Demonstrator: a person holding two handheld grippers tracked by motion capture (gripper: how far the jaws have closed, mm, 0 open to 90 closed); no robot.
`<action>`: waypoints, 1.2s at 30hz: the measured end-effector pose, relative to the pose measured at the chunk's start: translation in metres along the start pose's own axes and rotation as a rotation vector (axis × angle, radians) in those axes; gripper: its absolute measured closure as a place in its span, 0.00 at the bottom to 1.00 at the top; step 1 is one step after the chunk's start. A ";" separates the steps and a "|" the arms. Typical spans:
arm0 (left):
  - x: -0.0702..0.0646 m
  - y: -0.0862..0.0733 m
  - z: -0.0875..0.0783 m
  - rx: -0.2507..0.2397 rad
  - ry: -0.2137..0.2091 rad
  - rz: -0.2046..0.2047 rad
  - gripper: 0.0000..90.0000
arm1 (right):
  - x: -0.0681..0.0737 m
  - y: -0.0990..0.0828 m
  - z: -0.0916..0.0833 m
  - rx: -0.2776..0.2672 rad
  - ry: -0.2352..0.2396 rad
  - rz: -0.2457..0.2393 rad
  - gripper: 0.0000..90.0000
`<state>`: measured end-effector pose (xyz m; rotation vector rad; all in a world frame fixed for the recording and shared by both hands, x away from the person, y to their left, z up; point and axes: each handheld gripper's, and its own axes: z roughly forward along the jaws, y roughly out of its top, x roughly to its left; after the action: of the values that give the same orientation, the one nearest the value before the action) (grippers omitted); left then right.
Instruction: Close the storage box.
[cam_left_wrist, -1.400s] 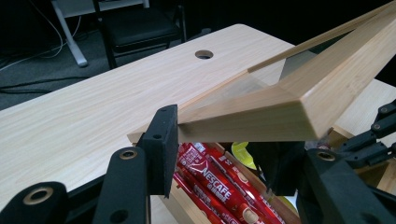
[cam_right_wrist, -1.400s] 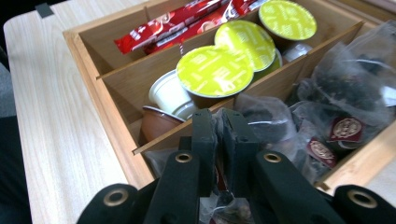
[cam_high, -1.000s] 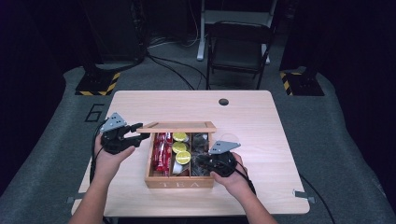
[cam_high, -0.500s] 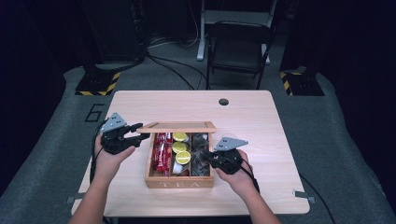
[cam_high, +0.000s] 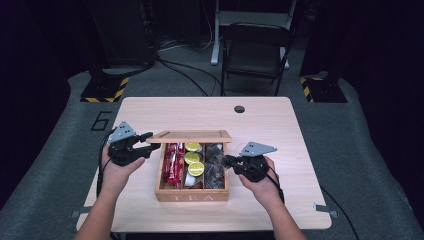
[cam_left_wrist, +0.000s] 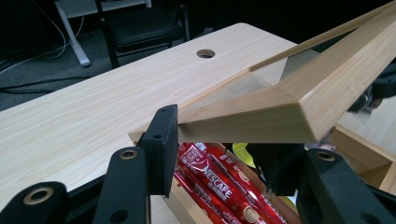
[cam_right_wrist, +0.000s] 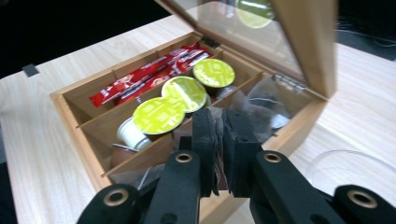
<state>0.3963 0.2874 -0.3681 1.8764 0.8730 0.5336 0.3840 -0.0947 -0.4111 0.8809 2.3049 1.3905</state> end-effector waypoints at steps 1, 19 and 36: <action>0.000 0.000 0.000 0.003 -0.001 0.001 0.59 | -0.002 0.000 -0.002 -0.001 -0.006 0.000 0.93; -0.005 -0.005 -0.001 0.003 0.009 0.007 0.59 | -0.032 0.000 -0.017 -0.026 -0.136 0.043 0.93; -0.008 -0.009 -0.002 0.009 0.018 0.013 0.59 | -0.047 -0.005 -0.012 -0.017 -0.206 0.054 0.93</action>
<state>0.3866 0.2852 -0.3750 1.8891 0.8770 0.5561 0.4118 -0.1348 -0.4116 1.0366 2.1272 1.2737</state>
